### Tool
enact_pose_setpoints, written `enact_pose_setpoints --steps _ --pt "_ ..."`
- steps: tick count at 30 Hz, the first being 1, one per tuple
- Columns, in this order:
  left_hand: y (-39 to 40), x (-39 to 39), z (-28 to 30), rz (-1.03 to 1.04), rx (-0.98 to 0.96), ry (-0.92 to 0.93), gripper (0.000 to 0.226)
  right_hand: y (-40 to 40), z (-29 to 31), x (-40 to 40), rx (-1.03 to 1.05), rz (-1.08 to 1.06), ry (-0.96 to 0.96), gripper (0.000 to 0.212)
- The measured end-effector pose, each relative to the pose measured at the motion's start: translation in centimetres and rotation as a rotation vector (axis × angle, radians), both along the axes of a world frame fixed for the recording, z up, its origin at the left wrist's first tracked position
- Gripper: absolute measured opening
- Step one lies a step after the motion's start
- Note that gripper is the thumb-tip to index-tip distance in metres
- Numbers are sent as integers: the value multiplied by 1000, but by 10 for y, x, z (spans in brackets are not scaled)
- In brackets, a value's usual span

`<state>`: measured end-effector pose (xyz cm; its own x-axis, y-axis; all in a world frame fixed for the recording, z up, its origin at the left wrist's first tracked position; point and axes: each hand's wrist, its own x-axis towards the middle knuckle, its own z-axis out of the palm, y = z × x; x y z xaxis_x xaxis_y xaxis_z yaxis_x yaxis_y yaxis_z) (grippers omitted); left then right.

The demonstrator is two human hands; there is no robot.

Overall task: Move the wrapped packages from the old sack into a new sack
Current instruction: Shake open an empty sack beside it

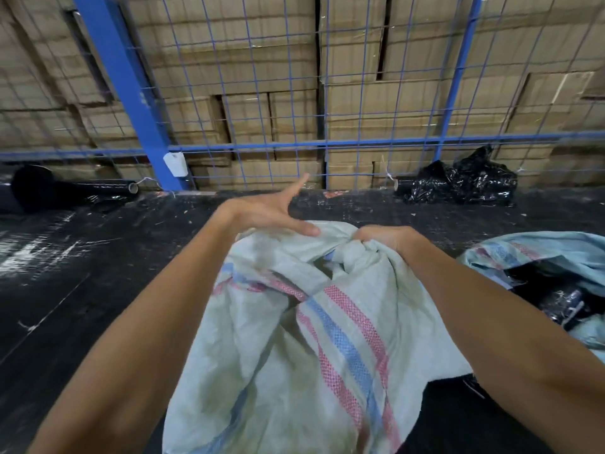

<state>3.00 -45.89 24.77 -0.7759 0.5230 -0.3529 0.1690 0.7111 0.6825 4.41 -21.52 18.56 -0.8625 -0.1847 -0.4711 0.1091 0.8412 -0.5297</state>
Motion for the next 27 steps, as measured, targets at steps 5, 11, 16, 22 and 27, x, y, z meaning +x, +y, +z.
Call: enact_pose_setpoints --steps 5,11,16,22,27 --pt "35 -18 -42 111 -422 415 36 -17 15 -28 -243 -56 226 19" --pt "4 -33 -27 536 -190 384 33 -3 -29 -5 -655 -206 619 115" --pt "-4 -29 -13 716 -173 498 20 -13 -96 8 -548 -190 446 129" --pt "-14 -29 -14 850 77 384 25 -46 -106 11 -513 -157 415 132" --pt "-58 -24 -12 828 -440 559 41 -20 -84 -2 -303 -567 379 40"
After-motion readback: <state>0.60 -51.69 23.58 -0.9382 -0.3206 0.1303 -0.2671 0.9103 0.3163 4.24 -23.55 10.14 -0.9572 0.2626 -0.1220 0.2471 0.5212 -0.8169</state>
